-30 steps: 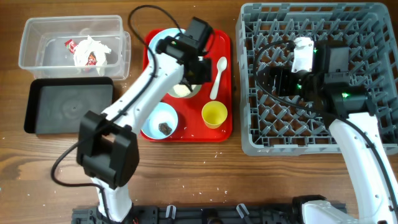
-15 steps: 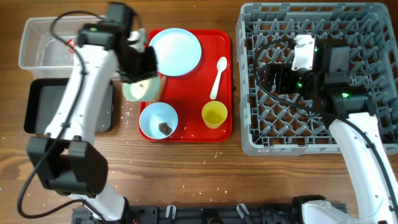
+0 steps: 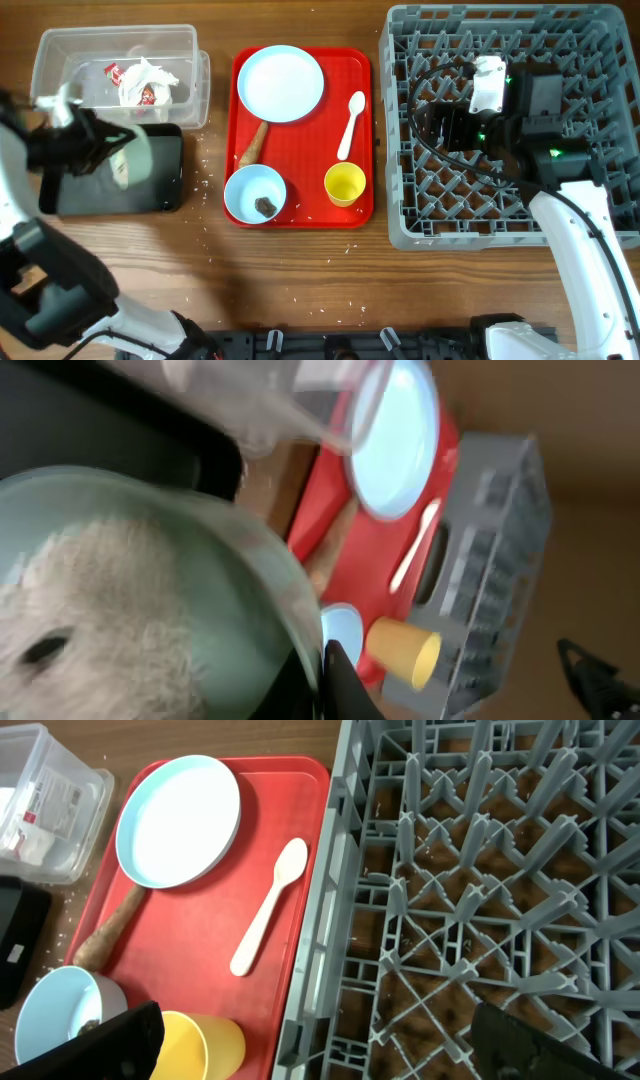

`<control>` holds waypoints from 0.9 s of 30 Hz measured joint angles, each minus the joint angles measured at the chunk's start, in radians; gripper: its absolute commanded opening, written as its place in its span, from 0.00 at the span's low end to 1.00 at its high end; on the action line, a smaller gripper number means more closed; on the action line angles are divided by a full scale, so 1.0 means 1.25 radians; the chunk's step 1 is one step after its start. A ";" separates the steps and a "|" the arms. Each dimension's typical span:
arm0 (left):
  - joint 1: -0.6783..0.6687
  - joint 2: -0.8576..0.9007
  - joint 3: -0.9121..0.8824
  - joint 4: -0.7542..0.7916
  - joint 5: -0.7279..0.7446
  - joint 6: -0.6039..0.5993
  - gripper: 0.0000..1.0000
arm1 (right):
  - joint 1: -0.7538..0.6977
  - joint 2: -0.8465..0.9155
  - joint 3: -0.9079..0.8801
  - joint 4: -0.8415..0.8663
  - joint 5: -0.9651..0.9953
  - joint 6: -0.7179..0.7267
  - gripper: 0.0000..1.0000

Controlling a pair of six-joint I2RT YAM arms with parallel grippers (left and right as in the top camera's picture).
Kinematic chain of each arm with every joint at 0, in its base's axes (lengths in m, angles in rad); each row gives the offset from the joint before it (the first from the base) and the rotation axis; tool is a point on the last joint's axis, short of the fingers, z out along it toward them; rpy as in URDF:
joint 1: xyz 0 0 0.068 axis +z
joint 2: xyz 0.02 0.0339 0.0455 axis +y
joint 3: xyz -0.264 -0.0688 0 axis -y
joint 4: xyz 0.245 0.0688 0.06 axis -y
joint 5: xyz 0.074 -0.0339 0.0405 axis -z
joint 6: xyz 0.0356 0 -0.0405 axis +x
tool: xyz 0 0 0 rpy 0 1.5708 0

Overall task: Sort waste into correct bins and load items into the dishwasher rack
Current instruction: 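Tip the green bowl over the black tray, pouring out the rice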

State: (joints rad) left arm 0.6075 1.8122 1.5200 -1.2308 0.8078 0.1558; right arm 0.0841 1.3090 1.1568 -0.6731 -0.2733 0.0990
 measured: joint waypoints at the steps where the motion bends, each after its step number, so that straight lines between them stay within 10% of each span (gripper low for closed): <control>1: 0.056 0.001 -0.052 0.050 0.055 0.019 0.04 | 0.000 0.000 0.000 0.000 0.000 0.002 1.00; 17: 0.284 0.029 -0.228 0.244 0.548 0.018 0.04 | 0.000 0.000 0.000 0.000 0.000 0.005 1.00; 27: 0.330 0.029 -0.231 0.388 0.567 -0.170 0.04 | 0.000 0.000 0.000 0.004 0.000 0.005 1.00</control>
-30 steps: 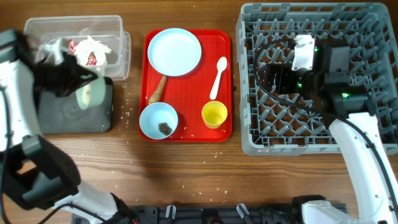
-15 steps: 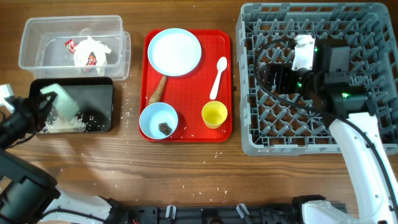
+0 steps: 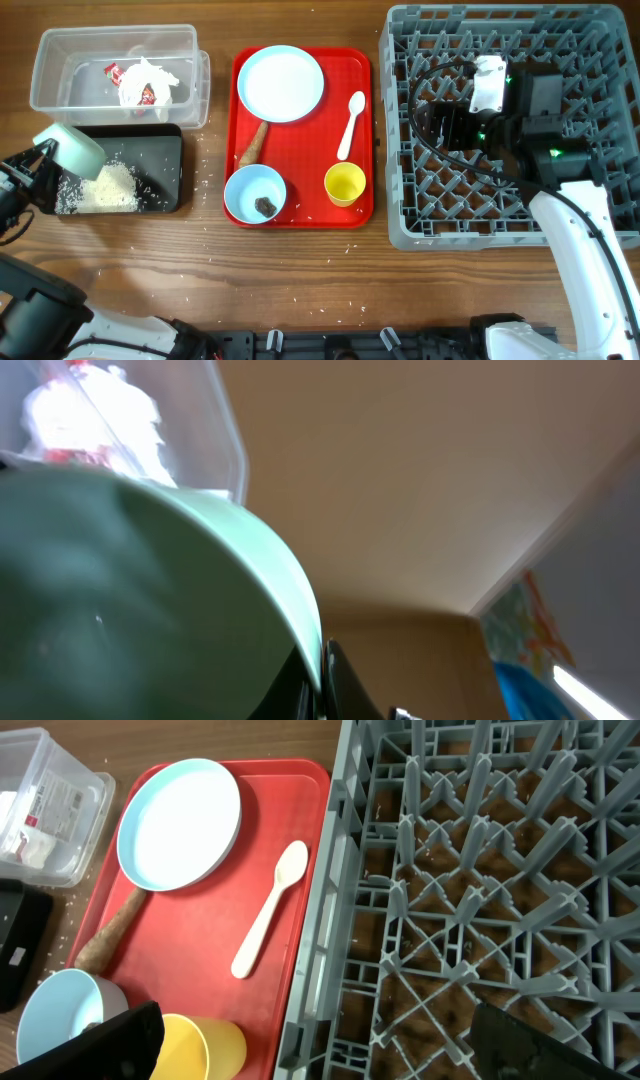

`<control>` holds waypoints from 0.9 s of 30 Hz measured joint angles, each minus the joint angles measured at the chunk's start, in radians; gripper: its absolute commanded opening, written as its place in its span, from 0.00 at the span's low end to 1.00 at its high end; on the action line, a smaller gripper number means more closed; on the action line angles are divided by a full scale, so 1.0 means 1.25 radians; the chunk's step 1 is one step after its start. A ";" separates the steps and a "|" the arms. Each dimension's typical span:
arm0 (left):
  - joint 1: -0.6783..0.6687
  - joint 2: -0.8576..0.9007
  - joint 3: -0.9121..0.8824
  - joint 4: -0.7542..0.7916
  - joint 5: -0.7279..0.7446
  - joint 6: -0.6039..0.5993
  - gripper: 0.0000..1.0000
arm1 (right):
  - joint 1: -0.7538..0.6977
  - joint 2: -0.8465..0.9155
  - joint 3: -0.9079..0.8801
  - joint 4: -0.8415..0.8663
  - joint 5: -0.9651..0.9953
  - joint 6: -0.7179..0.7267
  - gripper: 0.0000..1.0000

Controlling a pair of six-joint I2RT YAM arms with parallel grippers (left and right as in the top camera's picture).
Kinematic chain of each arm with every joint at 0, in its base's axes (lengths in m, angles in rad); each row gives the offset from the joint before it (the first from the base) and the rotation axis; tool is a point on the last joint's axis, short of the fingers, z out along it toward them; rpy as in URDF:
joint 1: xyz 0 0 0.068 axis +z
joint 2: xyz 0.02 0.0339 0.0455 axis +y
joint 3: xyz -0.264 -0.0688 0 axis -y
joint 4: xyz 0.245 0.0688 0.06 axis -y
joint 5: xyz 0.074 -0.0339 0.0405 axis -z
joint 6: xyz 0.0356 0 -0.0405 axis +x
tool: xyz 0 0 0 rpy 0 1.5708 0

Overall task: Sort waste into correct bins and load items into the dishwasher rack
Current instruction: 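Tip the green bowl over the black tray, pouring out the rice, then carry the green bowl back and set it on the red tray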

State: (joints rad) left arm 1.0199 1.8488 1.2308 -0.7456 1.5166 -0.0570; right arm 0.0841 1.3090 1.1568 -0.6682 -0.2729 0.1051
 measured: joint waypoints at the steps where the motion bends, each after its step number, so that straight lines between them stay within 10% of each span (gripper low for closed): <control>1: 0.001 0.000 0.000 0.022 -0.027 -0.044 0.04 | 0.000 0.000 0.000 0.001 0.000 0.000 1.00; 11: -0.072 0.001 0.000 0.047 0.003 -0.182 0.04 | 0.000 0.000 0.000 0.002 0.000 0.000 0.99; 19: -0.397 -0.083 0.001 0.101 -0.167 -0.191 0.04 | 0.000 0.000 0.000 0.001 0.000 0.000 1.00; 27: -1.046 -0.130 0.020 0.209 -0.947 -0.144 0.04 | 0.000 0.000 0.000 -0.003 0.000 0.000 1.00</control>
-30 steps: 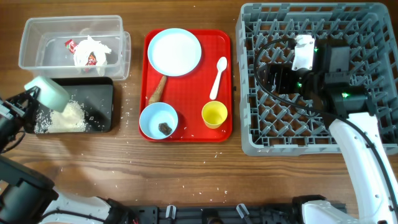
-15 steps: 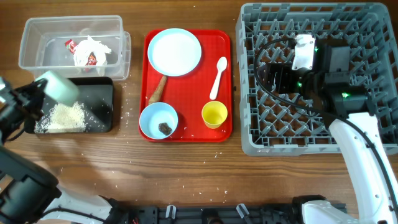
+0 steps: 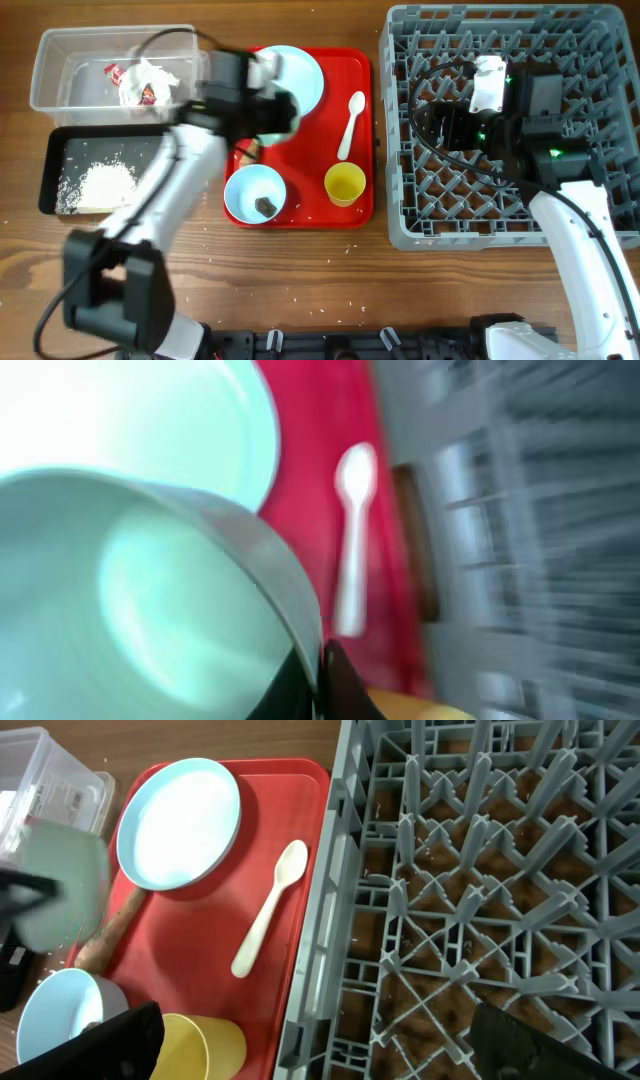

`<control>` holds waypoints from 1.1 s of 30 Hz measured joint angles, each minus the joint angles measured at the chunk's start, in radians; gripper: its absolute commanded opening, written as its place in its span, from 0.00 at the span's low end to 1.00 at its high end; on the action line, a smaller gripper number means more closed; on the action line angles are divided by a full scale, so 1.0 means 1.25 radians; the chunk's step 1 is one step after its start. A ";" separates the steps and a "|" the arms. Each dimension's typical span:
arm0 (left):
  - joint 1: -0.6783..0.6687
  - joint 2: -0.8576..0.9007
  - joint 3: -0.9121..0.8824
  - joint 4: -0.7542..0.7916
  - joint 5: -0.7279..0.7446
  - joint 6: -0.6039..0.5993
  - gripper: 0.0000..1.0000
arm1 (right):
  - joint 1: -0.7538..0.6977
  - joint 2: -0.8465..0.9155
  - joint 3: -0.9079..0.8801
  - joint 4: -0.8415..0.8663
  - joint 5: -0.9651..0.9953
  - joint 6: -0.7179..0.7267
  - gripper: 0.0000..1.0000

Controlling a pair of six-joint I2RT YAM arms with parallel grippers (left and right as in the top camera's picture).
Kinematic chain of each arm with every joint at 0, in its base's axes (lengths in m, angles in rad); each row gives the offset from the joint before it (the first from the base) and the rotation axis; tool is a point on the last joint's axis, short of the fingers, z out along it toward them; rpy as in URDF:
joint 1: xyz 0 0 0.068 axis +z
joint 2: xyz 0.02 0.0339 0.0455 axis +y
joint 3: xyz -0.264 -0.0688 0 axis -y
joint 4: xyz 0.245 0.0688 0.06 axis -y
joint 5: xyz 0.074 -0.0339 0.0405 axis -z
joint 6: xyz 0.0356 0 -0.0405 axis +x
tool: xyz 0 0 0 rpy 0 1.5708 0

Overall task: Sort waste into correct bins and load items into the dishwasher rack
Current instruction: 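Carry the green bowl back and set it on the red tray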

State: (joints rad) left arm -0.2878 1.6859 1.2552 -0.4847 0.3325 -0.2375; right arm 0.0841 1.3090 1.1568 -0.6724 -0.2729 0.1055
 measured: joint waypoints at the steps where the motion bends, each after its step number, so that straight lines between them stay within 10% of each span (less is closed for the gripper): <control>1: -0.054 0.019 0.000 -0.001 -0.081 0.016 0.04 | 0.000 0.000 0.000 -0.001 0.000 0.000 1.00; 6: -0.177 0.098 0.000 -0.001 -0.243 0.045 0.04 | 0.000 0.000 0.000 -0.018 0.000 0.000 1.00; 10: -0.186 0.140 0.000 -0.004 -0.284 0.055 0.64 | 0.000 0.000 0.000 -0.018 0.000 0.000 1.00; 12: -0.186 0.146 0.000 -0.004 -0.293 0.054 0.73 | 0.000 0.000 0.000 -0.018 0.000 0.000 1.00; 23: -0.183 -0.043 0.106 -0.411 -0.292 -0.092 0.62 | 0.000 0.000 0.000 -0.020 0.000 0.000 1.00; 33: -0.184 -0.011 -0.191 -0.207 -0.292 -0.114 0.33 | 0.000 0.000 0.000 -0.024 0.000 0.000 1.00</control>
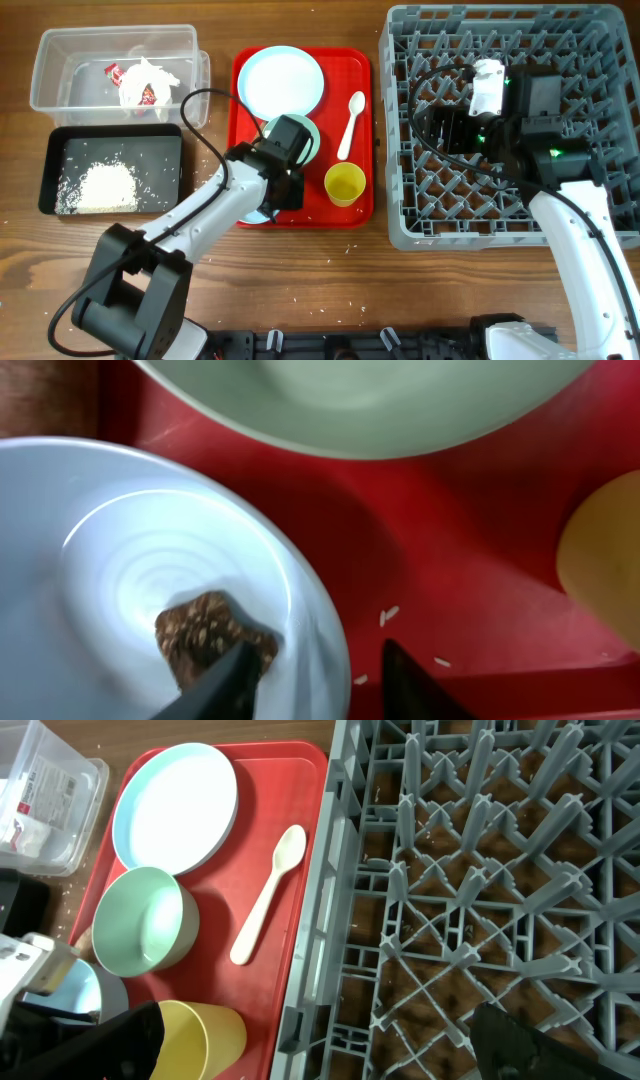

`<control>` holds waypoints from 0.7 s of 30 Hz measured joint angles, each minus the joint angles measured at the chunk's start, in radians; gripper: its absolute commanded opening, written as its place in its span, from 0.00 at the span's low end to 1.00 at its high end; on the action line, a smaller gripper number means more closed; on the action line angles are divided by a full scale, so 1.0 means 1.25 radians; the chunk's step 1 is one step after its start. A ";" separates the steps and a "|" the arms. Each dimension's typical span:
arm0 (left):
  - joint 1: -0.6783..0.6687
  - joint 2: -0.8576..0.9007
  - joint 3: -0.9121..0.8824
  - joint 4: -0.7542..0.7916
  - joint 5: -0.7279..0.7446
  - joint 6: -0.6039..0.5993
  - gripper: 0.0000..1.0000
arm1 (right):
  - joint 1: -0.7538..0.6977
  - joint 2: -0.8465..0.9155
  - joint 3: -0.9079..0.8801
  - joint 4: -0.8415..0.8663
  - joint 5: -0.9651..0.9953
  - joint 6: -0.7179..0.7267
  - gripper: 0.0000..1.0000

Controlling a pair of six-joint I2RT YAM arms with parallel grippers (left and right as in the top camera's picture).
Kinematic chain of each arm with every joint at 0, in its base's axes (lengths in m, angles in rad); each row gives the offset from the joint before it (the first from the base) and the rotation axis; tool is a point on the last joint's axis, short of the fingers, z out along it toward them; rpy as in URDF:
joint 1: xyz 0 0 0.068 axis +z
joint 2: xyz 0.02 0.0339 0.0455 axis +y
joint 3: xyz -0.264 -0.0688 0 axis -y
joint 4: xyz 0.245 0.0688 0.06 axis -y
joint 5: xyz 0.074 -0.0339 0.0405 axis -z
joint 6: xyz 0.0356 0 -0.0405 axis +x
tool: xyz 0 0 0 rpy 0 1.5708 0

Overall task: Sort waste into correct bins and load items into the dishwasher rack
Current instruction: 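Carry the green bowl back and set it on the red tray, then grasp the blue bowl and tip its food scrap onto the black tray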

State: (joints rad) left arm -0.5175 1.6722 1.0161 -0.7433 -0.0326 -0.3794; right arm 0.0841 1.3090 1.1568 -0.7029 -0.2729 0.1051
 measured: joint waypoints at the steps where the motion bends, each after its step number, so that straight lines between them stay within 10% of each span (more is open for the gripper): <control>1: 0.000 0.000 -0.015 0.020 0.000 -0.001 0.26 | 0.000 0.000 0.000 0.000 0.000 0.000 1.00; 6: 0.000 0.000 -0.036 0.044 0.000 0.000 0.04 | 0.000 0.000 0.000 0.000 0.000 0.000 1.00; 21: 0.201 -0.105 0.156 -0.097 0.155 0.023 0.04 | 0.000 0.000 0.000 0.003 0.000 0.000 1.00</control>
State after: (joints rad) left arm -0.2668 1.5406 1.2110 -0.8650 0.1612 -0.3511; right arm 0.0841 1.3090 1.1568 -0.6991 -0.2733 0.1051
